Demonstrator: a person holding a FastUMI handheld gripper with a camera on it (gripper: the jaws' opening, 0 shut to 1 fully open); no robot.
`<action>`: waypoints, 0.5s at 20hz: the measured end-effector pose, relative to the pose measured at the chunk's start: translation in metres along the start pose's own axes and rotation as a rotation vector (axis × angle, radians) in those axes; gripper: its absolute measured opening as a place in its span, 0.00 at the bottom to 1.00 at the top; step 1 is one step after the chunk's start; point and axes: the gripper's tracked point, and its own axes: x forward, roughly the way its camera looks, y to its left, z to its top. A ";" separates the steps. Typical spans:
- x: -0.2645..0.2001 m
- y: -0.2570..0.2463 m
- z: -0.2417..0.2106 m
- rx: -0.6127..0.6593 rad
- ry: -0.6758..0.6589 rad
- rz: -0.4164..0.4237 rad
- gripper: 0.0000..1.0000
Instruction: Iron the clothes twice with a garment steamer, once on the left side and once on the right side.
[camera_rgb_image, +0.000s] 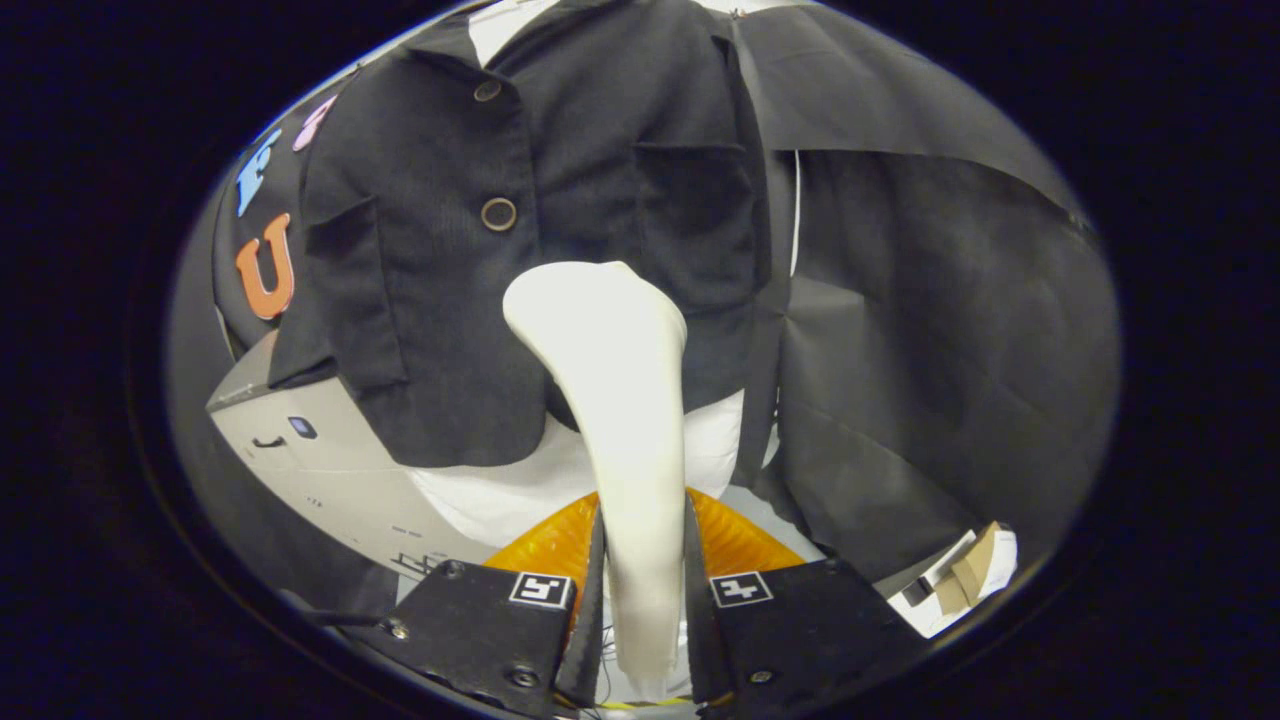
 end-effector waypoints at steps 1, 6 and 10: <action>-0.014 0.001 0.000 0.002 -0.014 -0.005 0.37; -0.090 0.024 -0.011 0.019 -0.066 0.007 0.37; -0.152 0.047 -0.027 0.008 -0.097 0.053 0.37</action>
